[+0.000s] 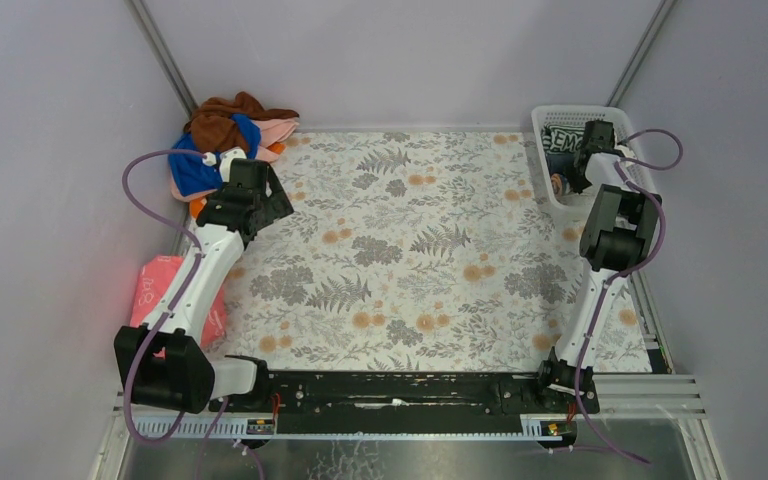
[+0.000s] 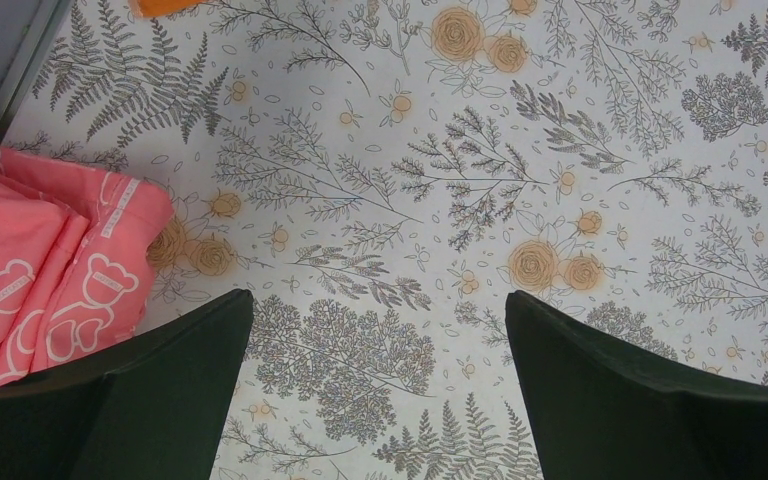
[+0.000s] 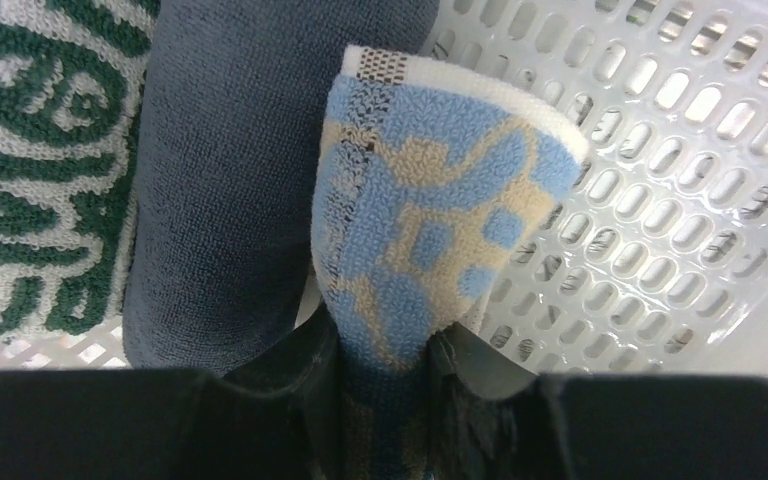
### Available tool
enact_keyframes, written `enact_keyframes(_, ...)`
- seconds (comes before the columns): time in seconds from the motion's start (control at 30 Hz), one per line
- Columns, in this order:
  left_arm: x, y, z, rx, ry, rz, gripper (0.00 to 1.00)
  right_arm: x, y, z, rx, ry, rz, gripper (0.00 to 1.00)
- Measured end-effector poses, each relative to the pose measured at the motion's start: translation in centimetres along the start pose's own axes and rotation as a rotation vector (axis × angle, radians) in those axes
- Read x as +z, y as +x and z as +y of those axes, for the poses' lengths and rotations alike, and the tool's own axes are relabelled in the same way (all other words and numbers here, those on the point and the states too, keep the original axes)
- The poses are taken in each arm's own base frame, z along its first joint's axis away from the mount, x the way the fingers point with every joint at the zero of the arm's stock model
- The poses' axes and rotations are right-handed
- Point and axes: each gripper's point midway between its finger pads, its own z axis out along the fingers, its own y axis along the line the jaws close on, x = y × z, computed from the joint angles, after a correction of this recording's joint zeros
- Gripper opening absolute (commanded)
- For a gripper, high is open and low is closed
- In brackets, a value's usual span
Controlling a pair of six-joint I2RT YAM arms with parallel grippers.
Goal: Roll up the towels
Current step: Place the towel in the bin.
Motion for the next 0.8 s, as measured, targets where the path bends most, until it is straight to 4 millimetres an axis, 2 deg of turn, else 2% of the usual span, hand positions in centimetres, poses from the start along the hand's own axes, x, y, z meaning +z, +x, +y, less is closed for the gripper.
enact_keyframes(0.17,0.0,0.0,0.0,0.000,0.000,0.001,0.97,0.6,0.1,1.1,0.074,-0.036,0.000,0.42)
enact_keyframes(0.33,0.0,0.1,-0.1,0.000,0.006,0.004,0.97,0.7,0.3,1.4,0.110,-0.049,0.011,0.52)
enact_keyframes(0.63,0.0,0.2,-0.3,-0.001,0.020,0.010,0.97,0.4,0.3,1.4,0.128,-0.059,0.008,0.59)
enact_keyframes(0.8,-0.2,0.1,-0.4,-0.002,0.025,0.009,0.97,-0.4,0.8,0.6,0.135,-0.053,0.014,0.70)
